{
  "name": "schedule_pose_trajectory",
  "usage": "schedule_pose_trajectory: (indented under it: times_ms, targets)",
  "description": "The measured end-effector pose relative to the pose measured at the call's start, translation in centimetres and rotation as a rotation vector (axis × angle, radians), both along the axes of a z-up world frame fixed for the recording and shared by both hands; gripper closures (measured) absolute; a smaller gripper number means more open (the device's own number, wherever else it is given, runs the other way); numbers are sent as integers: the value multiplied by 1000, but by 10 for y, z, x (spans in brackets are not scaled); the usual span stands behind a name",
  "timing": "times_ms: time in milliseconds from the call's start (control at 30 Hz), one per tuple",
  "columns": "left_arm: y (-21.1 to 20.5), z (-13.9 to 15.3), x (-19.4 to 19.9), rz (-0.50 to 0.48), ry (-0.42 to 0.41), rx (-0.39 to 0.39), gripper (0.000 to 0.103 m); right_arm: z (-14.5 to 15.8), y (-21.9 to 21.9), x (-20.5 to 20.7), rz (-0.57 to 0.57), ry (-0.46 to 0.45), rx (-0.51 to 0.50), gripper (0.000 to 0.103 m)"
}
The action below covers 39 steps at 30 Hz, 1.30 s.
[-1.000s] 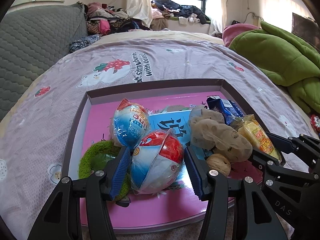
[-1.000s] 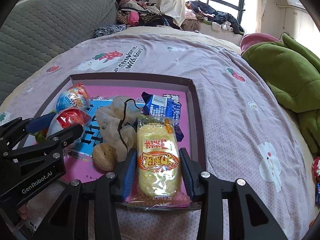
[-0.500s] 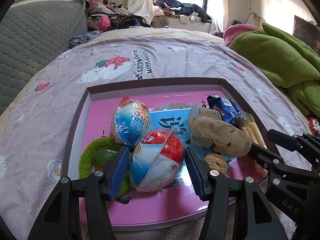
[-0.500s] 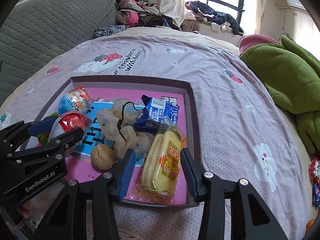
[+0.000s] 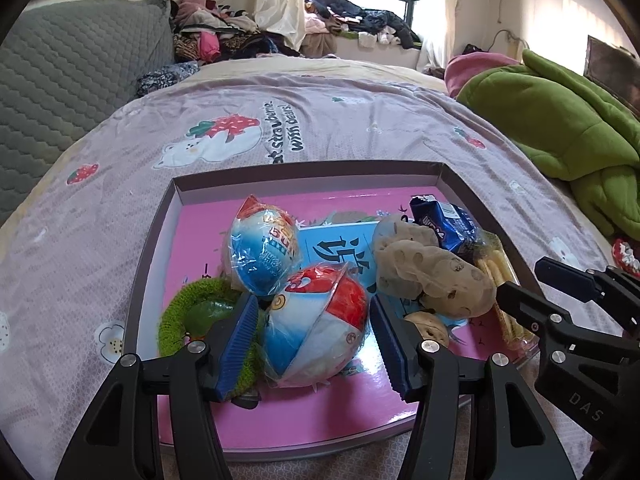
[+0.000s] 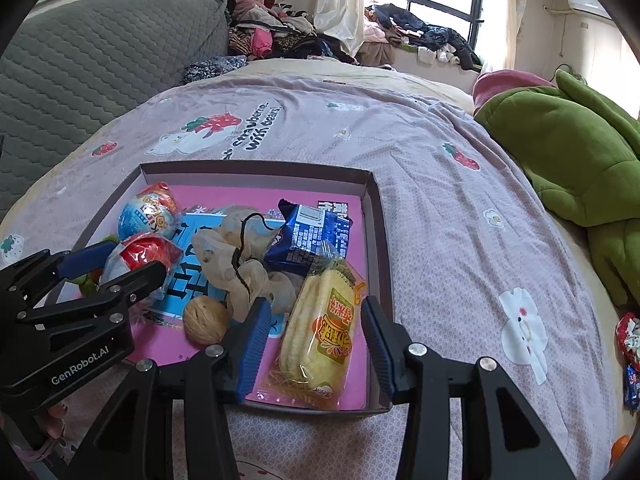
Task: Organize objects
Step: 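Lower the egg into the tray with the left gripper while the right gripper lowers the cake, then open both grippers and withdraw them up from the tray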
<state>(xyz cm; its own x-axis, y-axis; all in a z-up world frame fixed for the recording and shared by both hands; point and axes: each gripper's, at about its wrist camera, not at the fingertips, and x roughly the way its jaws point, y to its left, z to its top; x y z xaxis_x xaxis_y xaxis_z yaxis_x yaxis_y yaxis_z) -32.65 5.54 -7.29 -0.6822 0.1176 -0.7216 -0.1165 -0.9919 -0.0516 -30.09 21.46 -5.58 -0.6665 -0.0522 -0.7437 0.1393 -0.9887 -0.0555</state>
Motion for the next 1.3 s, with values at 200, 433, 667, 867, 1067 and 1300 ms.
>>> schedule_pose_trajectory:
  times_ms: [200, 433, 667, 867, 1067, 1300]
  targets:
    - [1, 2, 1, -5, 0, 2, 43, 2, -2, 2, 10, 4, -7, 56]
    - [5, 5, 3, -22, 6, -3, 41, 2, -3, 2, 17, 5, -12, 56]
    - [2, 11, 3, -11, 9, 2, 41, 4, -4, 3, 19, 6, -19, 48]
    - [2, 15, 3, -15, -4, -6, 41, 5, -4, 5, 22, 8, -18, 47]
    - [3, 20, 7, -19, -4, -14, 41, 8, -1, 5, 18, 7, -27, 46]
    - [5, 28, 12, -11, 5, -38, 40, 13, -2, 8, 21, 16, -36, 46]
